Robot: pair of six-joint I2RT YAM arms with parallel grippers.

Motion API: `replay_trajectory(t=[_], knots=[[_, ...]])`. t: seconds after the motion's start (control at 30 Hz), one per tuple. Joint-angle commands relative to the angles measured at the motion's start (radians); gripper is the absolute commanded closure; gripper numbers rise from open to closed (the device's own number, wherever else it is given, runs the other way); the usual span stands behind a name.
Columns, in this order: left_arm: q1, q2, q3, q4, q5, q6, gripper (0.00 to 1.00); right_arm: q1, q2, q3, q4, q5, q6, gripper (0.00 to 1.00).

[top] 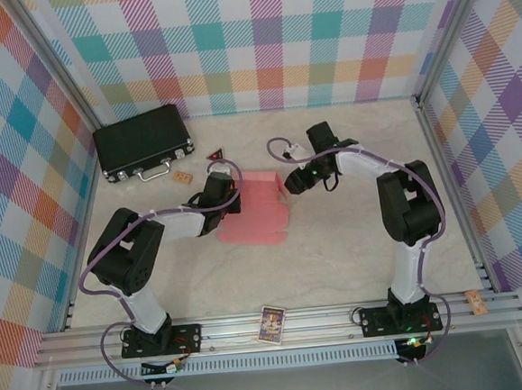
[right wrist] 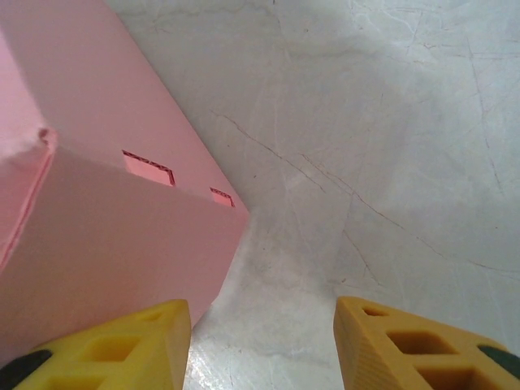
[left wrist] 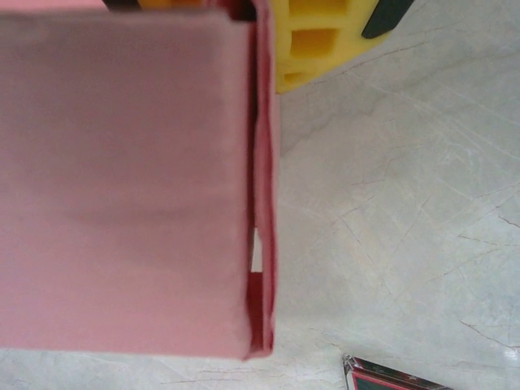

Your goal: Fold the paper box

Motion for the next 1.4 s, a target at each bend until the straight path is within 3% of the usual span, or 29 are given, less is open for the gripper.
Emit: replay_trajectory(t=[0.0,0.23,0.47,0.8,1.37], knots=[[-0.016,0.024,0.006,-0.004,-0.017,-0.022,0.98,0.008,0.015,0.054,-0.058,0.029,-0.018,0.5],[-0.016,0.021,0.013,-0.01,-0.004,-0.031,0.98,0.009,0.03,0.078,-0.165,0.039,-0.006,0.47],[-0.016,0.022,0.021,-0.015,0.013,-0.044,0.98,0.001,0.034,0.049,-0.169,0.138,0.058,0.44],[-0.016,0.024,0.019,-0.019,0.013,-0.047,0.98,-0.046,-0.009,-0.005,-0.092,0.102,0.157,0.45],[-0.016,0.037,0.03,-0.024,0.022,-0.049,0.98,-0.066,-0.029,0.008,-0.063,-0.234,0.136,0.49]])
